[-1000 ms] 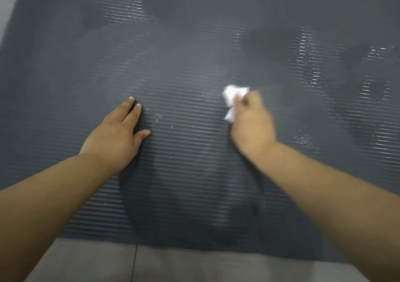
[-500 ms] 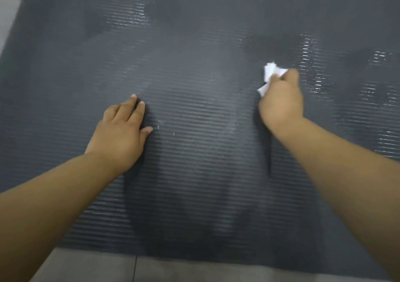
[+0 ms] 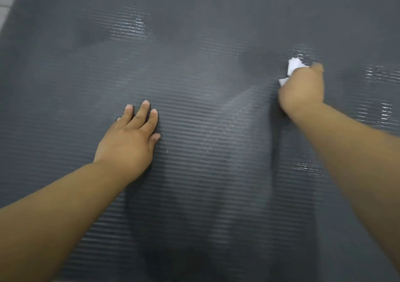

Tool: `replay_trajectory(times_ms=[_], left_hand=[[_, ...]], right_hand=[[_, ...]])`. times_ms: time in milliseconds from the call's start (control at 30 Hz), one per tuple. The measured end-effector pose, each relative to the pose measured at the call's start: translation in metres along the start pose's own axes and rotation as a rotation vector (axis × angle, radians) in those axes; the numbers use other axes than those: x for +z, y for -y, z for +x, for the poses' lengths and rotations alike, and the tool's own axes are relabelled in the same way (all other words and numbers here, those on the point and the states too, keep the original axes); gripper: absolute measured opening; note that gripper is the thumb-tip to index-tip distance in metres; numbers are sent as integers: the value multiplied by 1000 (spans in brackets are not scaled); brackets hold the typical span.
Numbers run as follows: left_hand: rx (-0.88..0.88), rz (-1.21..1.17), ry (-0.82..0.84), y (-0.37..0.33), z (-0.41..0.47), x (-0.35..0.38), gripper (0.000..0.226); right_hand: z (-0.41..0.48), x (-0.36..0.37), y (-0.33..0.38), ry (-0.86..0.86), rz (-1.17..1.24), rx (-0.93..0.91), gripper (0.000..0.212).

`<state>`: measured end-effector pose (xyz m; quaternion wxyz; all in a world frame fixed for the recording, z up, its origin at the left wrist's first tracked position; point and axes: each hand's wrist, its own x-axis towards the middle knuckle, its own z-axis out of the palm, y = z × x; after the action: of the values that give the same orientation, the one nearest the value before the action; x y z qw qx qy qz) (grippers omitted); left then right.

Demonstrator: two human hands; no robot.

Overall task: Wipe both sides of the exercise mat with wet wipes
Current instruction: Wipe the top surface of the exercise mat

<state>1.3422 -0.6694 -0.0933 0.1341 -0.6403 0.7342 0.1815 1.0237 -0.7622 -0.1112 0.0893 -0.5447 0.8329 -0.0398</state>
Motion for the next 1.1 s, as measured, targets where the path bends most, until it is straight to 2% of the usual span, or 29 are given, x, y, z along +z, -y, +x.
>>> replay_trajectory(times_ms=[33,67,133,200,233,267,300,400,433,500,533,600,667,733,767,800,833,900,1000,1067,1100], left_hand=[[-6,0,-1,-1,0,1,56],[-11,-5,0,-2,0,1,56],[-25,-25,6,-4,-1,1,56],[-38,-43,15,-4,-1,0,56],[-41,-48,19,-4,-1,-1,56],[-42,-46,23,-5,-1,-1,55],[-43,-39,25,-7,-1,-1,55],[-69,-27,34,-12,-1,0,54],[-76,-30,33,-13,0,1,54],[-82,-31,27,-15,0,3,54],[-83,-28,23,-14,0,3,54],[-82,-26,20,-15,-1,3,54],[-90,-23,30,-19,-1,1,54],[-102,-30,46,-23,-1,-1,55],[-83,-25,37,-25,-1,-2,56],[-25,-4,10,-28,-3,-2,58],[67,20,-18,-35,-6,-2,62],[238,5,-22,-56,-12,-4,70],[286,14,93,-93,-13,-2,78],[266,95,152,-115,-11,2,75],[246,118,169,-122,-10,4,73]], right_hand=[[-2,4,17,-11,51,-1,33],[-11,6,37,-26,96,-103,34],[-44,20,81,101,220,-436,37],[-76,23,103,228,206,-795,34],[-72,24,100,255,176,-889,32],[-57,21,90,180,147,-916,31],[-37,15,74,83,153,-831,33],[24,-5,0,-75,-33,-379,41],[32,-18,-19,-78,-105,-248,40],[32,-20,-36,-71,-198,-134,37],[27,-12,-31,-87,-197,-151,36],[0,8,-4,-99,-50,-226,33],[-41,20,30,3,90,-482,27],[-80,16,49,220,35,-837,35],[-88,12,46,247,47,-935,40],[-81,9,30,181,61,-964,44],[-70,5,10,89,75,-903,43],[-33,-3,-41,-56,35,-557,31],[-2,-27,-107,-48,1,4,30],[-7,-27,-106,-81,57,119,28],[-15,-21,-97,-88,96,68,28]])
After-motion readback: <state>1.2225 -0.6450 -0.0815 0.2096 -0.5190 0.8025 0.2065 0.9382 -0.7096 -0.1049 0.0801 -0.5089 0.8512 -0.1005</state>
